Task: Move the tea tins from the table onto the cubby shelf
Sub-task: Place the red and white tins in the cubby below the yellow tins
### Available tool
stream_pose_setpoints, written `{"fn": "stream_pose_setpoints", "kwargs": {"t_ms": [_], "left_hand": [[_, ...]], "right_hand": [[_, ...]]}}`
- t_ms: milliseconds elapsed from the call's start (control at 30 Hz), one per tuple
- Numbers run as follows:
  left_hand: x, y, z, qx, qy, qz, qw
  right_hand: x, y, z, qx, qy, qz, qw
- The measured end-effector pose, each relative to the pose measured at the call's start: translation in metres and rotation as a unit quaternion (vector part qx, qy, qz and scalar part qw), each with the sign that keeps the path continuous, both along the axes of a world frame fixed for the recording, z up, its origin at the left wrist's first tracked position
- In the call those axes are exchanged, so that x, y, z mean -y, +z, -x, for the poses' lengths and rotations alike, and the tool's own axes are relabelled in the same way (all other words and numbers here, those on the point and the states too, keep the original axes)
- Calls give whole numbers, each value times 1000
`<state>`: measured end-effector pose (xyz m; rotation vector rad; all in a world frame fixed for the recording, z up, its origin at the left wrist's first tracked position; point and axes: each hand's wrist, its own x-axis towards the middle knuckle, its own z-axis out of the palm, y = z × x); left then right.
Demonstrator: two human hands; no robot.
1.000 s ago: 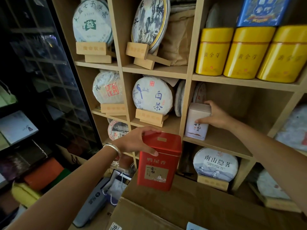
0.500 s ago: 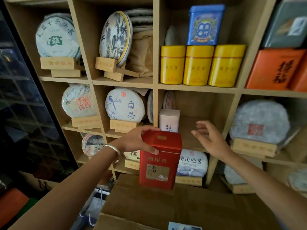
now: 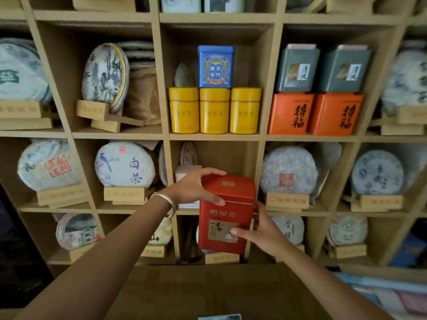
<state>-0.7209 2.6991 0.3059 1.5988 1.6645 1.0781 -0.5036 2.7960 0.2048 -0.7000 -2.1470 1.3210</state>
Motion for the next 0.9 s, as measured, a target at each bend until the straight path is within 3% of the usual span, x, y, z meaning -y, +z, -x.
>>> {"fn": "stream_pose_setpoints", "kwargs": {"t_ms": [233, 400, 533, 900], "left_hand": [[0, 10, -7, 25, -23, -12, 999], [20, -15, 7, 66, 71, -40, 994], [29, -61, 15, 46, 145, -17, 988], [-24, -120, -6, -72, 257, -86, 960]], "right_hand": [[-14, 17, 0, -41, 1, 9, 999], [-18, 32, 12, -59, -12, 7, 998], [-28, 41, 23, -74, -43, 24, 996], [-58, 22, 55, -64, -55, 25, 996]]}}
